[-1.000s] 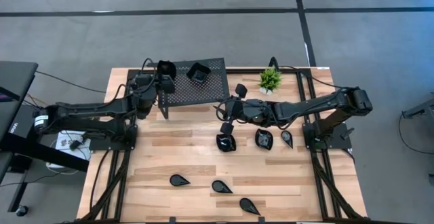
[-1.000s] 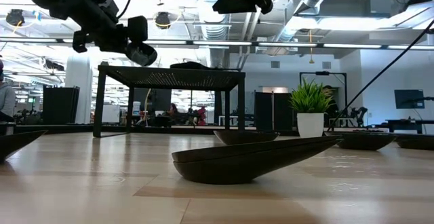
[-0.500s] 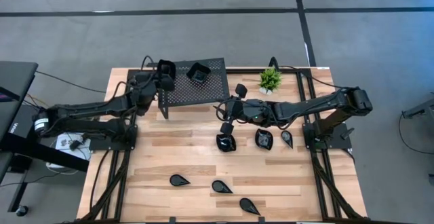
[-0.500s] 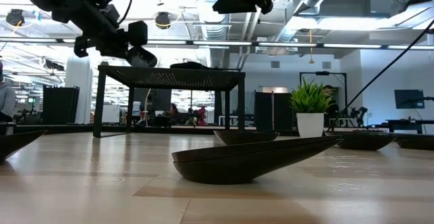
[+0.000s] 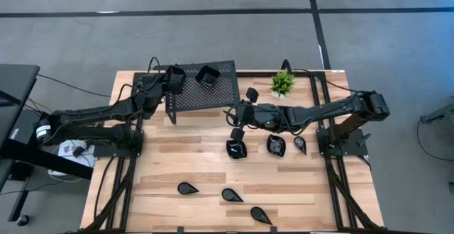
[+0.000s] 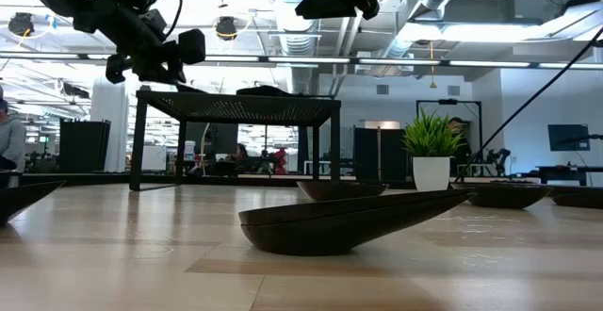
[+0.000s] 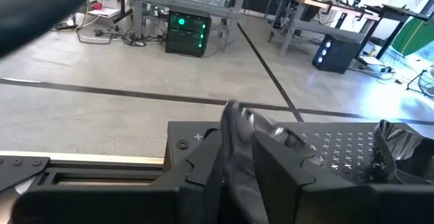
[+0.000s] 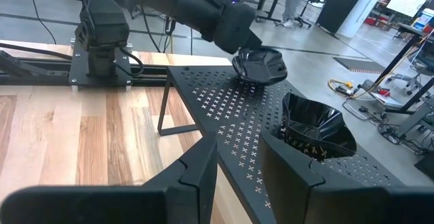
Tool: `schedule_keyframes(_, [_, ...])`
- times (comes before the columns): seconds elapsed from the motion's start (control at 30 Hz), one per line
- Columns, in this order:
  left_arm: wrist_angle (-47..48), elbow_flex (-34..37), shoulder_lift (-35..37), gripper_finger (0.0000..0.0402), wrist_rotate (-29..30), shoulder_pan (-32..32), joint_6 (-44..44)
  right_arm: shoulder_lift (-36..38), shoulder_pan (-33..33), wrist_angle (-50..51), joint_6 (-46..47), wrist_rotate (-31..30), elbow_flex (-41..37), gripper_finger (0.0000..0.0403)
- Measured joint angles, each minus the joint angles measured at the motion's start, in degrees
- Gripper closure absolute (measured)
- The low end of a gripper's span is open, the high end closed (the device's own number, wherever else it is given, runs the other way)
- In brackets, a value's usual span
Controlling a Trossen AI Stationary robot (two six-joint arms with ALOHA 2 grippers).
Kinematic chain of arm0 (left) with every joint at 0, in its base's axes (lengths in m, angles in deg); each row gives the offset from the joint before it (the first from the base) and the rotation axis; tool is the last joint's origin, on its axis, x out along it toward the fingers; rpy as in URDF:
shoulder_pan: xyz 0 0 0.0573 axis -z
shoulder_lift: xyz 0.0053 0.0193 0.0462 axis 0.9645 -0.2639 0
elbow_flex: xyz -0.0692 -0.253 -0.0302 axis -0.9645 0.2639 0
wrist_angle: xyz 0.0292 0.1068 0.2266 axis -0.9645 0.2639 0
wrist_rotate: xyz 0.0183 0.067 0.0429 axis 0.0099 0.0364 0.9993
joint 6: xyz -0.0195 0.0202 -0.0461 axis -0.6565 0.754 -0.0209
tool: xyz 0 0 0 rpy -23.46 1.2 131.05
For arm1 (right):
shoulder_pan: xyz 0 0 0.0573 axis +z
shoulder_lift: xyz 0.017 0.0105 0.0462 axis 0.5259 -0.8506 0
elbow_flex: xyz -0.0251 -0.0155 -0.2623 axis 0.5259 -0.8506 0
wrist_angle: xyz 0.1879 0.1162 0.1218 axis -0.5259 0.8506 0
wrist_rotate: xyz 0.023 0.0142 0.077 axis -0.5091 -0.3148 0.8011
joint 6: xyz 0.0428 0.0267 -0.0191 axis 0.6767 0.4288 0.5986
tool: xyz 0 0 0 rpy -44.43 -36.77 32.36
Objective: Pick & Place Mini shaped plates
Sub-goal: Stack the black leaf shaped plate on top of the black leaf shaped plates on the shelf
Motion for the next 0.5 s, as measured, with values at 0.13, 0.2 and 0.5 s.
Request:
schedule_keyframes(0.13, [-0.2,0.0,2.4,0.0307,-1.4,0.5,0.1,0.0,0.0,0.0,0.0,0.0,0.0,0.0300])
schedule_keyframes(0.2, [-0.2,0.0,4.4,0.0305,-3.6,1.5,0.6,0.0,0.0,0.0,0.0,0.0,0.0,0.0300])
schedule_keyframes(0.5, [-0.6,0.0,12.8,0.0305,-34.2,10.8,12.2,0.0,-0.2,3.8,5.7,0.0,0.0,0.0300])
